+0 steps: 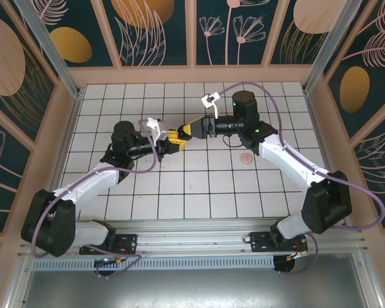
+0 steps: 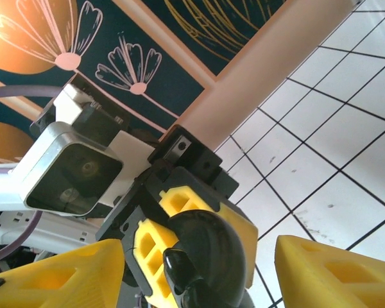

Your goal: Insert the wireless bluetooth earbuds into the charging case

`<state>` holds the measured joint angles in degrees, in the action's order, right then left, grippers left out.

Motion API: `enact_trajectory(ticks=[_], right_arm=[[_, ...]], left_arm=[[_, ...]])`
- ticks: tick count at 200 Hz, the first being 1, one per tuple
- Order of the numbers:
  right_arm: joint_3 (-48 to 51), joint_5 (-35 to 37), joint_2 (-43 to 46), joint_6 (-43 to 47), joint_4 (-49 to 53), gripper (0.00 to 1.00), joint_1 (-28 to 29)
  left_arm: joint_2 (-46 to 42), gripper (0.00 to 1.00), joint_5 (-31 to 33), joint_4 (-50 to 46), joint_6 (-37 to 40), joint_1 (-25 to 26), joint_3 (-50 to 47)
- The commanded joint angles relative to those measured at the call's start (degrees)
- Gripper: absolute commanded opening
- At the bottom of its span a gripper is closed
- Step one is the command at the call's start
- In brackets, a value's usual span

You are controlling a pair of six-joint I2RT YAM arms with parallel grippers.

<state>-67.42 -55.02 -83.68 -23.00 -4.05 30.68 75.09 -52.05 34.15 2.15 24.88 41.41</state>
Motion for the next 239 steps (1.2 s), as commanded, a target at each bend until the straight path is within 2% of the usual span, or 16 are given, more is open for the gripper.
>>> enact_trajectory(ticks=[1, 48, 94, 112, 141, 168, 192, 239], right_arm=[[-1.93, -2.87, -0.19, 0.41, -1.49, 0.62, 0.35], [-0.26, -3.03, 3.35, 1.01, -3.81, 0.58, 0.35], [0.22, -2.92, 6.3, 2.28, -2.25, 0.52, -0.22], [0.66, -0.75, 7.18, 2.94, -0.32, 0.52, -0.85], [1.33, 11.61, 8.47, 1.09, 5.4, 0.53, -3.69], [5.75, 18.15, 11.38, -3.73, 5.29, 0.53, -7.78], [9.03, 20.34, 13.33, -5.86, 5.91, 0.53, -10.7], [11.49, 22.93, 14.37, -7.01, 9.04, 0.51, -12.68]], left_arm=[[-0.78, 0.02, -0.43, -0.34, 0.83, 0.43, 2.12], [-0.3, 0.02, 1.82, -4.56, 2.66, 0.38, 3.17], [-0.05, 0.02, 2.78, -6.27, 2.79, 0.38, 2.99], [0.09, 0.02, 3.61, -6.29, 1.29, 0.43, 3.11], [1.66, 0.02, 5.12, -5.82, -6.57, 0.43, 3.68], [3.1, 0.01, 9.23, -7.71, -16.46, 0.43, 4.42], [4.77, 0.01, 14.16, -13.04, -24.78, 0.82, 6.69], [10.36, 0.01, 21.07, -22.83, -32.42, 5.56, 11.73]])
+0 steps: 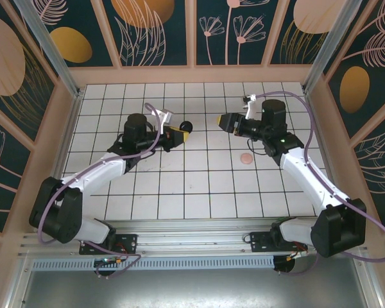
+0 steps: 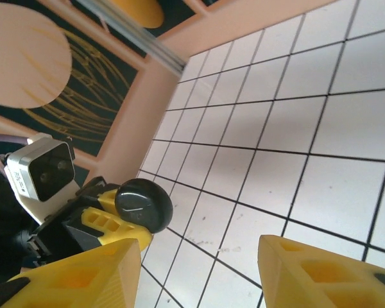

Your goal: Insert the wireless bluetooth earbuds into the charging case

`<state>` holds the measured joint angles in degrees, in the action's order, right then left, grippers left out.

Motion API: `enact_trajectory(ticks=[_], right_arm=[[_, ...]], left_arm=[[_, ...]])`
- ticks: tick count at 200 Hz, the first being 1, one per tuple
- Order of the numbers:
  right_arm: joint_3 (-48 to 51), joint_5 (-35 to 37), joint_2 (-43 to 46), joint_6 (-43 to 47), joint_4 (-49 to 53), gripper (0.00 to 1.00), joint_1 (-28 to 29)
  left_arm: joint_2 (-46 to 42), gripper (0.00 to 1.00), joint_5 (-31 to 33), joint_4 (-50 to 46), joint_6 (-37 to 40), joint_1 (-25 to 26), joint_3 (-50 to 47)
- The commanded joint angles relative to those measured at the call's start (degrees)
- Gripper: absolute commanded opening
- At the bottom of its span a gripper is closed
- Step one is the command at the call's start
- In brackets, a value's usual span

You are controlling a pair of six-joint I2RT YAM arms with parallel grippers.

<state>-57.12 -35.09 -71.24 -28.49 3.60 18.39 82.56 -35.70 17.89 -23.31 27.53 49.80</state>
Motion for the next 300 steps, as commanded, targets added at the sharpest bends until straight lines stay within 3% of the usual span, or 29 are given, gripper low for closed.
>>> enact_trajectory(ticks=[1, 39, 77, 103, 153, 234, 300], right_arm=[[1.3, 3.0, 1.96, -1.55, 1.36, 0.51, -0.43], [6.1, 1.64, 3.22, -4.81, -1.64, 0.5, -0.43], [9.1, 8.34, 7.52, -5.97, 1.55, 0.5, -0.71], [11.94, 9.04, 10.32, -8.95, 0.59, 0.5, -0.64], [17.37, 12.3, 15.87, -10.94, 0.3, 0.5, -0.73], [19.24, 16.47, 20.9, -11.58, 3.41, 0.49, -0.92], [24.08, 22.17, 32.06, -14.42, 6.95, 0.49, -1.21]], left_arm=[[3.05, 0.01, 4.92, -6.69, -7.07, 3.07, 3.4], [10.13, 0.01, 8.87, -9.58, -14.38, 8.01, 8.89], [18.43, 0.01, 11.57, -14.83, -18.18, 12.14, 15.92], [24.16, 0.0, 11.1, -16.44, -21.04, 14.01, 20.43], [34.0, 0.0, 10.17, -23.1, -20.36, 16.41, 30.6], [41.11, 0.03, 7.28, -26.79, -24.76, 19.13, 37.72], [44.91, 0.05, 5.55, -29.42, -25.12, 19.93, 41.31]])
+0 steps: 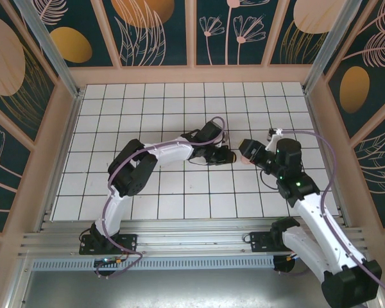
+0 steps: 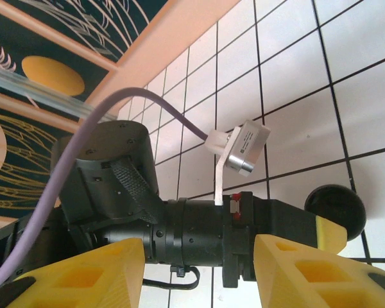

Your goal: Insert the wireless bluetooth earbuds into the charging case

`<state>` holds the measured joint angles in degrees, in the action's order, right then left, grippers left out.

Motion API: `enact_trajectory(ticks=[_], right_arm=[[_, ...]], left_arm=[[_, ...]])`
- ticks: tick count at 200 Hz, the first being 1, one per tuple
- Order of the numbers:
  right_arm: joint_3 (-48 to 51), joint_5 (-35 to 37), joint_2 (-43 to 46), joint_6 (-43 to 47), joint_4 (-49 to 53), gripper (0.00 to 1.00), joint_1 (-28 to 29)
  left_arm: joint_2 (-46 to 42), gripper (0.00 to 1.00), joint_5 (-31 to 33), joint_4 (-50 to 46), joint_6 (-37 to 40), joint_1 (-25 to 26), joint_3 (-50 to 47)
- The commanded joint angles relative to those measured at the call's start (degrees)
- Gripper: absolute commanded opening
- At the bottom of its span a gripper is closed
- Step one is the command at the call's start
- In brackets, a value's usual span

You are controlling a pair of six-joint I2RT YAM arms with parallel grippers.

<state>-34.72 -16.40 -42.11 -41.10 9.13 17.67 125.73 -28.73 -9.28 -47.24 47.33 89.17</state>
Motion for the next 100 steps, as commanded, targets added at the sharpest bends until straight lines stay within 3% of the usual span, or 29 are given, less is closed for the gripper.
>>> enact_trajectory(ticks=[1, 100], right_arm=[[1.76, 3.48, 3.01, -1.84, 1.46, 0.49, -0.47], [1.94, 2.65, 2.92, -1.43, 1.95, 0.49, -0.58]], left_arm=[[1.77, 0.06, -1.38, -2.25, -1.19, 0.13, 1.96], [1.29, 0.08, 3.18, -5.39, -1.64, 0.15, 0.9]])
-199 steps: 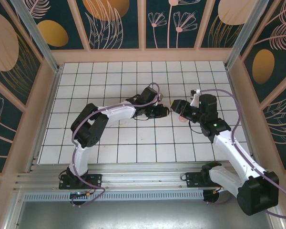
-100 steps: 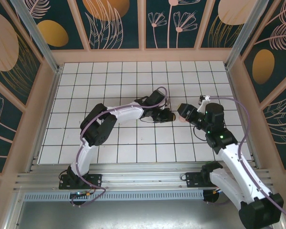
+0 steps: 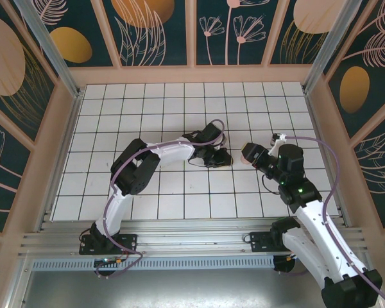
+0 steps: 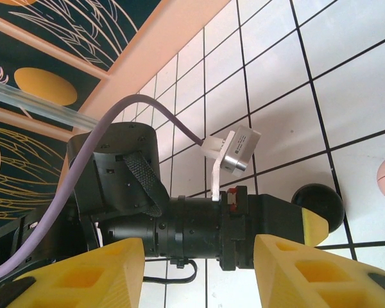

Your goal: Insert the wireless bluetooth earbuds into the charging case

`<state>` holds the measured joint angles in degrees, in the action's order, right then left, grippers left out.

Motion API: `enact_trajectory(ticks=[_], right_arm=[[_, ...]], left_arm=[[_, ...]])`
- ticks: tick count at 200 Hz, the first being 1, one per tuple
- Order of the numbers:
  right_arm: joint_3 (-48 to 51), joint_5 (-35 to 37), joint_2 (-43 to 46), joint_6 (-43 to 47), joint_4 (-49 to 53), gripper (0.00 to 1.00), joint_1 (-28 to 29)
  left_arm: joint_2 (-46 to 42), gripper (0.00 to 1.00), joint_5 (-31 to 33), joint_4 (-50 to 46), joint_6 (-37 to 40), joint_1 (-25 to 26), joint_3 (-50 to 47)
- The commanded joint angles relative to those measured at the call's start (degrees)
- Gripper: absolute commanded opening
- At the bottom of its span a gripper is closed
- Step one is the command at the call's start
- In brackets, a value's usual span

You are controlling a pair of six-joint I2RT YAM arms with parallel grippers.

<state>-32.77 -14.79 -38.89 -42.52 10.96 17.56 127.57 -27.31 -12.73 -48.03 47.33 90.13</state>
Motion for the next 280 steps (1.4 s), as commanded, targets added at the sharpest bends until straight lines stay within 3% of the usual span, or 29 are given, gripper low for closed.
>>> enact_trajectory(ticks=[1, 54, 176, 202, 215, 227, 229, 232, 234, 252, 267, 280], right_arm=[[-0.01, 1.01, -0.3, -0.01, 0.11, 0.49, -0.45], [-0.1, 0.42, -1.18, 0.27, -0.4, 0.48, -0.52], [-2.32, -0.25, -4.67, 2.9, 0.08, 0.52, -0.6], [-2.59, 2.66, -6.14, 6.21, -0.4, 0.55, -0.95], [-2.33, 6.15, -6.62, 8.57, -1.33, 0.62, -1.28], [-1.46, 10.4, -7.01, 11.29, -3.11, 0.71, -1.64], [-1.27, 11.23, -7.08, 11.67, -3.51, 0.78, -1.74], [-0.87, 12.64, -7.23, 12.35, -4.11, 0.95, -1.83], [-0.6, 13.44, -7.31, 12.81, -4.5, 0.98, -1.9], [2.76, 21.14, -7.93, 17.82, -10.13, 0.99, -3.02], [5.59, 25.28, -8.14, 21.51, -15.26, 0.99, -4.66], [9.35, 27.05, -7.91, 24.32, -21.43, 0.99, -6.21]], left_arm=[[-0.6, 0.08, 1.83, -1.94, -0.85, 0.14, -0.14], [-3.27, 0.12, 4.76, -0.93, -2.07, 0.2, -3.94], [-9.67, 0.55, 12.33, -8.1, 2.44, -0.68, -3.34], [-14.13, 0.63, 15.76, -10.4, 4.58, -1.9, -4.76], [-17.2, 0.69, 17.84, -11.06, 5.67, -3.04, -6.3], [-20.87, 0.85, 20.52, -10.89, 6.91, -4.64, -8.17], [-21.57, 0.91, 21.02, -10.77, 7.08, -5.0, -8.53], [-22.65, 0.97, 21.81, -10.53, 7.65, -5.47, -9.2], [-23.38, 0.98, 22.24, -10.38, 8.07, -5.88, -9.45], [-32.42, 0.98, 34.35, -9.69, 9.2, -9.14, -15.98], [-40.88, 0.99, 39.3, -4.15, 9.72, -13.15, -23.9], [-47.85, 0.99, 48.5, 0.39, 11.81, -15.16, -30.17]])
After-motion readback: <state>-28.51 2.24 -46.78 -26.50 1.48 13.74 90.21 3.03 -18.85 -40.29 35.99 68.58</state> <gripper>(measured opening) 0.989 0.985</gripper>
